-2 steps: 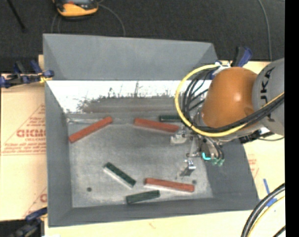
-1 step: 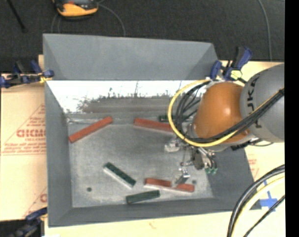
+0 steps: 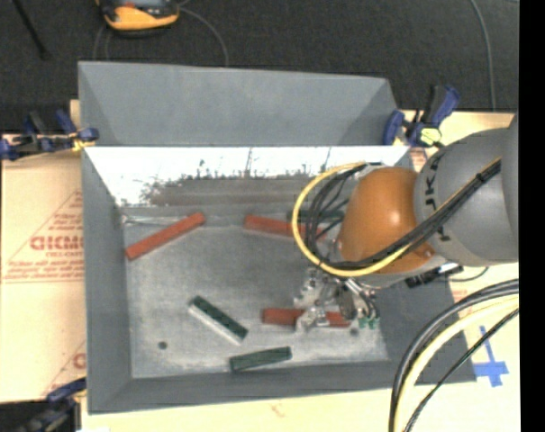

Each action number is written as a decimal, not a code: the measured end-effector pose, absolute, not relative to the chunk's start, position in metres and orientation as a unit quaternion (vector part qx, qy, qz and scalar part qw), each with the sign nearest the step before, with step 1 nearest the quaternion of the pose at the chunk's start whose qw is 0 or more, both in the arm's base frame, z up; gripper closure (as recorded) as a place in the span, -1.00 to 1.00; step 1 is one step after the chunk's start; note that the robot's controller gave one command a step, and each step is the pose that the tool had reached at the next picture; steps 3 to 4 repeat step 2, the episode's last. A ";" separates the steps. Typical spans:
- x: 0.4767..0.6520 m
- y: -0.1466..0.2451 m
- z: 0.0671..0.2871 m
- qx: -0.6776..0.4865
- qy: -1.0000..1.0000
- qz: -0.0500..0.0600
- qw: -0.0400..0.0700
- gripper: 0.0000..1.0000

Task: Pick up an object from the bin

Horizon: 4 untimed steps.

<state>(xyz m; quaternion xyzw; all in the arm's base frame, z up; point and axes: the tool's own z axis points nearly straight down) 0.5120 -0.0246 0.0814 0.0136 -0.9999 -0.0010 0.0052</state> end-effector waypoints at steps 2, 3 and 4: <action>0.518 -0.023 0.212 0.017 -1.000 0.001 -0.002 1.00; 0.518 -0.023 0.212 0.017 -1.000 0.001 -0.002 1.00; 0.518 -0.023 0.212 0.017 -1.000 0.001 -0.002 1.00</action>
Offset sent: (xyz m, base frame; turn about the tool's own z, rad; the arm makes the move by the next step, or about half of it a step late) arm 0.0047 0.0037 0.1299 -0.0069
